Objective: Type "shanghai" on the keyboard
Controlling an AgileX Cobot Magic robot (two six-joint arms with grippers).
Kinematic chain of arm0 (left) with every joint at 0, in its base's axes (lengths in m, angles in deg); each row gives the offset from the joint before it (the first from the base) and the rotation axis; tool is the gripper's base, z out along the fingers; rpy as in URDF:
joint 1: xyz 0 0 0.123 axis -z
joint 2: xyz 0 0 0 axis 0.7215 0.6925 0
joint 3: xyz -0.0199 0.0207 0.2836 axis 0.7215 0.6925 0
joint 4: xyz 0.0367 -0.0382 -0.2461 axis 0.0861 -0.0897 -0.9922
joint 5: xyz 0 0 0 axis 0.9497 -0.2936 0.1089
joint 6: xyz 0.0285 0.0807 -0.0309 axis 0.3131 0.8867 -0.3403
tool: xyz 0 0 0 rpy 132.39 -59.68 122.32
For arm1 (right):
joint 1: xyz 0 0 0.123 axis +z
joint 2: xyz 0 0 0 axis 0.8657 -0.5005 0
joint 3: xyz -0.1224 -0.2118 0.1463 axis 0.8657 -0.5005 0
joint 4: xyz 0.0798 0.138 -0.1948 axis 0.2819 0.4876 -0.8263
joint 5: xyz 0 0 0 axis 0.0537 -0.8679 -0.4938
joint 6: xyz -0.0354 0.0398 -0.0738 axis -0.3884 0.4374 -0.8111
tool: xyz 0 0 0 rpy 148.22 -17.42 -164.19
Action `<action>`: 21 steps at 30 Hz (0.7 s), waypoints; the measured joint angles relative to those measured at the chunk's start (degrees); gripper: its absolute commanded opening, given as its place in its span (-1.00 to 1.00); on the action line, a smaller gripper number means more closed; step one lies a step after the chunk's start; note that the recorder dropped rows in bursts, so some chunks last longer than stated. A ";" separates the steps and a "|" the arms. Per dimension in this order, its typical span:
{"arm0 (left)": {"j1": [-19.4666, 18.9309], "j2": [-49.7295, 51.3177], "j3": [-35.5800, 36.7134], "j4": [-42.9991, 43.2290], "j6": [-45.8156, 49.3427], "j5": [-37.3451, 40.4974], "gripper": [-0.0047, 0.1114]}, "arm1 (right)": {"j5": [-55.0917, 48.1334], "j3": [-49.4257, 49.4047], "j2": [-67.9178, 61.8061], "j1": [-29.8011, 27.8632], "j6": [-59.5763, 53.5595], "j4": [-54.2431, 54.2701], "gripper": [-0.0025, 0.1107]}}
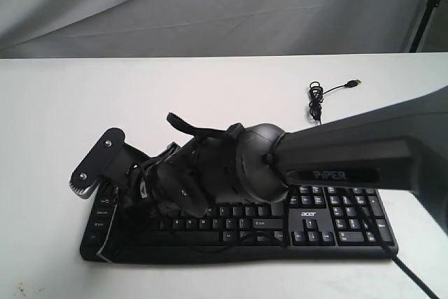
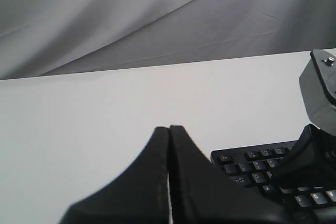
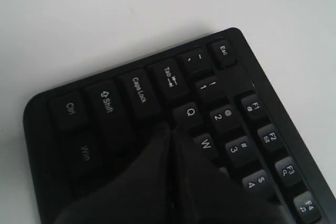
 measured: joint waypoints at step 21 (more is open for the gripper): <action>0.00 0.00 0.00 0.00 0.00 0.00 -0.92 | 0.08 0.00 -0.25 -1.20 -0.41 0.17 -0.96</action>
